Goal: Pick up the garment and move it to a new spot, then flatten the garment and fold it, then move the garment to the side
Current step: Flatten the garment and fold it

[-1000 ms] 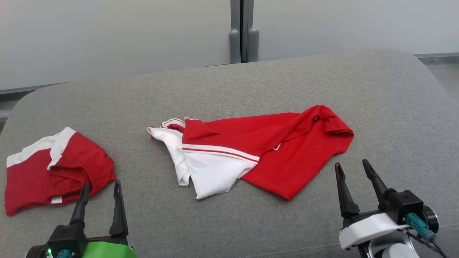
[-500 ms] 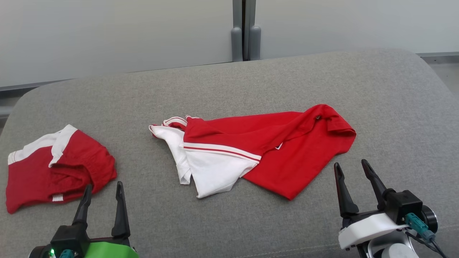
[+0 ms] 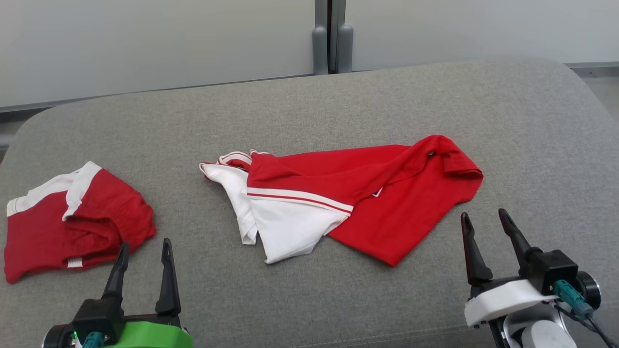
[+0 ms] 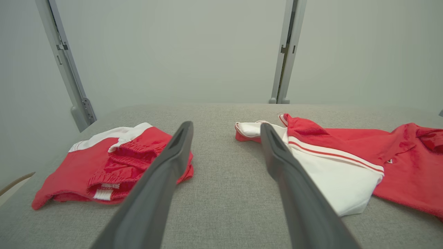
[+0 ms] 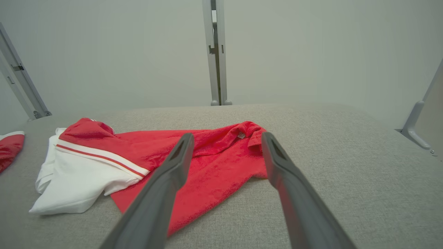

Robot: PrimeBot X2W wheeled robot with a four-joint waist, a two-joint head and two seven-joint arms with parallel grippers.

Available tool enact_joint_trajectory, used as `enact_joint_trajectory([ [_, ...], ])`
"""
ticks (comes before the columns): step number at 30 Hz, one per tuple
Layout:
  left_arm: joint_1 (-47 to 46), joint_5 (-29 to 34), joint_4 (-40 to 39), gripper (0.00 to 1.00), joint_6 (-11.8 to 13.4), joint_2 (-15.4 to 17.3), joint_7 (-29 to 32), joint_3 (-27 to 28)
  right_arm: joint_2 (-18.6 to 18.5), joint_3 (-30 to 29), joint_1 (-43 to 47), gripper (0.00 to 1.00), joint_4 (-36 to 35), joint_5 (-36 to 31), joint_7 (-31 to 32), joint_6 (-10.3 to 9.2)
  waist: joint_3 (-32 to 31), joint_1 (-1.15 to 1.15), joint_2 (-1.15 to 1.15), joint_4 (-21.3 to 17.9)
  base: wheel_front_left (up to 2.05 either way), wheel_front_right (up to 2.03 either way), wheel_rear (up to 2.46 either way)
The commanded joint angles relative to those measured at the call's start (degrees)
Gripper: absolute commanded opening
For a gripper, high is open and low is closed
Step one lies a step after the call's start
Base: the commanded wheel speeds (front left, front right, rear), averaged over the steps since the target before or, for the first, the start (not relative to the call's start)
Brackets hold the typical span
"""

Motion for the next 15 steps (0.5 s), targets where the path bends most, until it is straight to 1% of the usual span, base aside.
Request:
enact_joint_trajectory([
  [1, -1.3, 0.7, -0.3, 1.0, -0.5, -0.1, -0.2, 0.3, -0.2, -0.6, -1.4, 1.0, 0.4, -1.0, -0.3, -0.01, 0.8, 0.0, 0.0, -0.1, 0.0, 0.0, 0.0],
  [4, -2.3, 0.9, -0.3, 1.0, -1.1, -0.6, -0.2, 0.3, -0.9, -1.8, -3.8, 1.0, 2.6, -2.8, -0.3, -0.01, 2.3, 0.0, 0.0, -0.1, 0.0, 0.0, 0.0],
  [7, -3.7, 1.4, -0.5, 1.0, -1.7, -1.1, -0.2, 0.0, -2.9, -1.9, -7.3, 1.0, 6.4, -4.9, -0.3, 0.0, 4.3, 0.0, 0.0, 0.2, 0.0, 0.0, 0.0],
  [15, -8.7, 3.0, -0.7, 1.0, -3.4, -2.7, -0.2, -0.7, -10.6, -0.4, -19.7, 1.0, 19.9, -10.2, 0.0, -0.01, 10.9, 0.0, 0.0, 2.2, 0.0, 0.0, 0.0],
])
